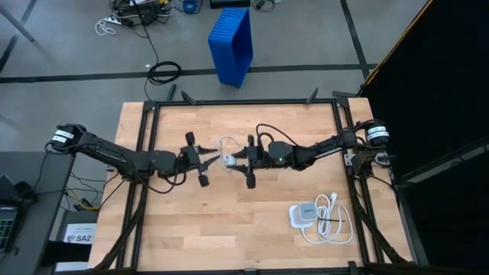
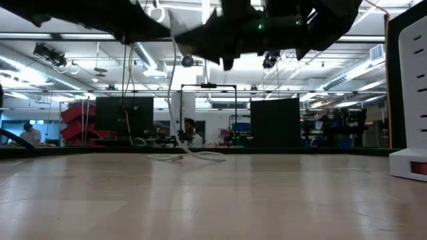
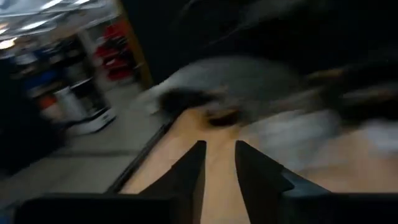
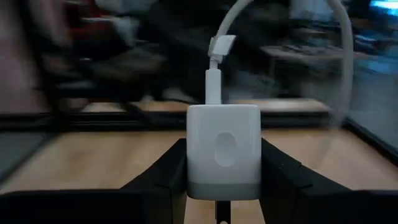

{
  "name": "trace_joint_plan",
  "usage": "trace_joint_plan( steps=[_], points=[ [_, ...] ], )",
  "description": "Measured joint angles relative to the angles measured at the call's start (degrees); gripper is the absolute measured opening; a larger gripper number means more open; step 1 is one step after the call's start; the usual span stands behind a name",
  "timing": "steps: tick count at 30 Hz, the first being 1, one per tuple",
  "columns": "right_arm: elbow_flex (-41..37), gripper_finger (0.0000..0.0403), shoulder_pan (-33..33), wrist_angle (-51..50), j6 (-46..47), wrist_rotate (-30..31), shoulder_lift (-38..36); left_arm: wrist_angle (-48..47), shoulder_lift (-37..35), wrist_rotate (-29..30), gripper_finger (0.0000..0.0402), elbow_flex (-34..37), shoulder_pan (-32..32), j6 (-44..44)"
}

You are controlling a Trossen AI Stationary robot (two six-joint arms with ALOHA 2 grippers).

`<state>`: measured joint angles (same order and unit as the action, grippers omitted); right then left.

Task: Insert USB
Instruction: Insert the charger cable into the charger adapter

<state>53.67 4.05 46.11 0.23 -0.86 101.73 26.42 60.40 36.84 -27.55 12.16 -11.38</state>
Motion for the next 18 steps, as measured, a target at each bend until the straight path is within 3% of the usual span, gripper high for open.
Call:
trace_joint_plan(
  steps=[8,16,18],
  points=[
    [-0.09,0.0113,-0.08,-0.51,0.57,0.9,-0.35,-0.52,-2.73,-0.53,0.0111,-0.13,2.84,-0.48],
    [-0.2,0.0113,-0.13,0.07,0.6,1.05,-0.28,-10.81,-3.4,-0.72,0.0112,-0.22,3.15,5.75],
    [-0.2,0.0113,-0.04,0.33,0.63,0.87,-0.28,-12.55,-2.27,-3.4,0.0111,-0.22,3.0,5.98]
  ],
)
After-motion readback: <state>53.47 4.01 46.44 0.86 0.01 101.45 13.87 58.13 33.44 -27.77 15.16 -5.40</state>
